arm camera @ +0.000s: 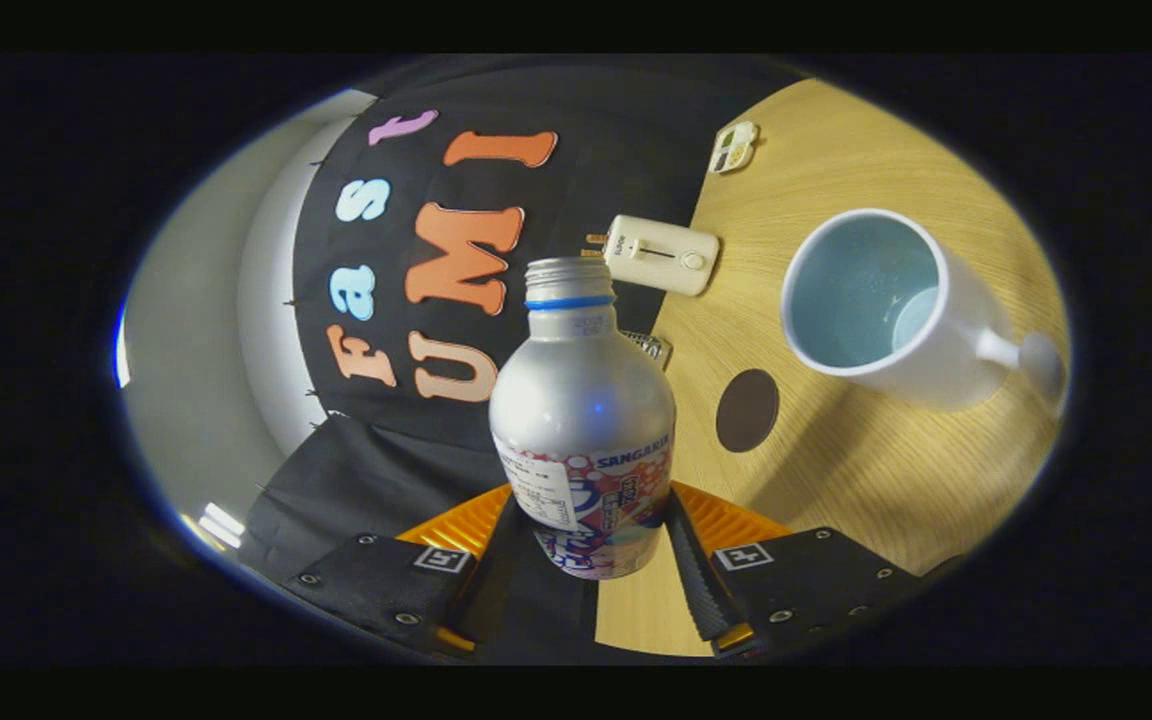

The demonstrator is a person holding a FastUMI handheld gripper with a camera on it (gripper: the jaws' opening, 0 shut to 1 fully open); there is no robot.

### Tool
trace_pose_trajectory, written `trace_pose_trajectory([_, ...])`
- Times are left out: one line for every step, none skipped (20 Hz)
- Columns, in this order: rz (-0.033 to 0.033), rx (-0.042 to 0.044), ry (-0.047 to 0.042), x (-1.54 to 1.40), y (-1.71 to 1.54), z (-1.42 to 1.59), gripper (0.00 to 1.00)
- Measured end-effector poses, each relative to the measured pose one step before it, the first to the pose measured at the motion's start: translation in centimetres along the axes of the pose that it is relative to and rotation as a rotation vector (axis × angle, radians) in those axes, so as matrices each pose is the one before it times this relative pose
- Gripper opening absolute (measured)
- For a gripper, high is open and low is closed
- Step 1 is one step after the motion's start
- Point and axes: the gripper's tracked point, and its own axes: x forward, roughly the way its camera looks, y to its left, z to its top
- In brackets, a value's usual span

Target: Take the bottle from table, then pour the juice into the cup, finally place the bottle on the coaster

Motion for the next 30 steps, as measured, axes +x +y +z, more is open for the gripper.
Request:
trace_pose_trajectory([0.0054,0.01129,0.00071,0.088,0.103,0.025,0.73])
trace_pose_trajectory([0.00213,0.00936,0.0003,-0.129,-0.055,0.087,0.73])
trace_pose_trajectory([0.00537,0.01627,-0.0011,-0.013,0.111,0.159,0.73])
trace_pose_trajectory([0.00589,0.01517,-0.00077,-0.074,0.199,0.1,0.73])
trace_pose_trajectory([0.00324,0.01425,0.00222,0.038,0.145,0.118,0.73])
trace_pose_trajectory([0.00243,0.0156,0.00133,-0.1,0.222,-0.06,0.73])
trace_pose_trajectory([0.00451,0.01695,0.00356,0.004,0.278,0.125,0.74])
trace_pose_trajectory([0.00221,0.01758,0.00265,-0.058,0.161,-0.006,0.74])
trace_pose_trajectory([0.0012,0.01554,0.00036,0.159,0.022,0.087,0.73])
trace_pose_trajectory([-0.0015,0.01151,0.00256,-0.078,0.044,-0.023,0.73])
trace_pose_trajectory([0.0025,0.01554,-0.00155,0.064,0.077,0.123,0.73])
trace_pose_trajectory([0.00157,0.01494,0.00332,-0.247,0.174,-0.067,0.73])
trace_pose_trajectory([0.00337,0.01962,0.00351,0.187,0.159,-0.019,0.73])
trace_pose_trajectory([0.00399,0.01429,0.00672,-0.047,0.219,-0.175,0.73])
trace_pose_trajectory([0.00173,0.0162,0.00754,0.046,0.014,-0.146,0.73])
trace_pose_trajectory([0.00534,0.0182,0.00641,-0.013,0.14,-0.173,0.73])
trace_pose_trajectory([0.00216,0.0175,0.00102,-0.018,0.024,0.023,0.73])
trace_pose_trajectory([0.00087,0.00961,-0.00011,0.005,0.014,-0.001,0.73])
trace_pose_trajectory([-0.00305,0.007,-0.00275,0.163,-0.119,0.089,0.73])
trace_pose_trajectory([0.00176,0.0098,0.00176,-0.049,0.001,0.047,0.73])
trace_pose_trajectory([0.00351,0.0215,-0.00246,-0.086,0.049,0.15,0.73])
trace_pose_trajectory([0.00417,0.01387,0.00005,0.02,0.166,-0.016,0.73])
trace_pose_trajectory([0.00338,0.0132,-0.00016,0.049,0.123,-0.009,0.73])
trace_pose_trajectory([0.00909,0.01467,0.00172,-0.166,0.265,0.07,0.74])
trace_pose_trajectory([0.00474,0.00785,0.00029,0.02,0.107,0.027,0.73])
trace_pose_trajectory([0.00554,0.00333,-0.00074,0.103,0.125,-0.059,0.73])
trace_pose_trajectory([0.00342,0.00964,-0.00125,0.018,0.005,0.101,0.73])
trace_pose_trajectory([0.00662,0.01186,-0.00121,-0.115,0.258,0.049,0.73])
trace_pose_trajectory([0.00282,0.01021,-0.00317,0.064,0.016,0.071,0.73])
trace_pose_trajectory([0.00542,0.00661,-0.00097,-0.059,0.149,-0.027,0.73])
